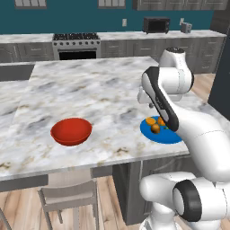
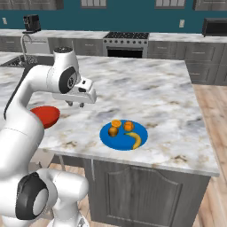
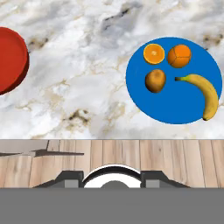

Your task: Take the fruits from the plate on the dining counter and place two fruits in each bowl.

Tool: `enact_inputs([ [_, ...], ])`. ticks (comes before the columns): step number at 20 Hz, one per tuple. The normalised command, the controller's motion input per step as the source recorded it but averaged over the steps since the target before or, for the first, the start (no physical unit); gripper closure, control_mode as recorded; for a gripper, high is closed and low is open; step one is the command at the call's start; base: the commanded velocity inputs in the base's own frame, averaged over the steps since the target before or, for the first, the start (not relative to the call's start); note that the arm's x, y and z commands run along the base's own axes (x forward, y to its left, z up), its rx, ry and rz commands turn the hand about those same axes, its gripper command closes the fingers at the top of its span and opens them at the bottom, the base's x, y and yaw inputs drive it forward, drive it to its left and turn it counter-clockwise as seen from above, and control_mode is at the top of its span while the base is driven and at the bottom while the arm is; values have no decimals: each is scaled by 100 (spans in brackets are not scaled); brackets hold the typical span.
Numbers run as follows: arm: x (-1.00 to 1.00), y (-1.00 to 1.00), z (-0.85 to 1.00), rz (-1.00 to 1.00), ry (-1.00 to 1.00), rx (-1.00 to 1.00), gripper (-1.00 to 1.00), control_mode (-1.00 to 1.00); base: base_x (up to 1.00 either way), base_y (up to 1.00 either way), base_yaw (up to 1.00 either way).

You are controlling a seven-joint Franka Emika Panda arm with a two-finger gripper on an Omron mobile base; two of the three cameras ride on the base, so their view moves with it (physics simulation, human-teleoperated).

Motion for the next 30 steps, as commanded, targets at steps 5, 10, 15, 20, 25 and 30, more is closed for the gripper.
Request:
enact_inputs([
  [5,0,-19,-5,-3,0,0,-100,-100,0,0,0],
  [10,28,-93,-32,-10,0,0,-100,-100,0,0,0],
  [15,38,-89,-35,0,0,0,-100,-100,0,0,0],
  [20,31,-65,-37,0,1,0,-100,-100,0,0,0],
  [25,19,-53,-49,-1,3,-1,-100,-100,0,0,0],
  [30,24,-28,-40,-2,11,-3,-100,-100,0,0,0],
])
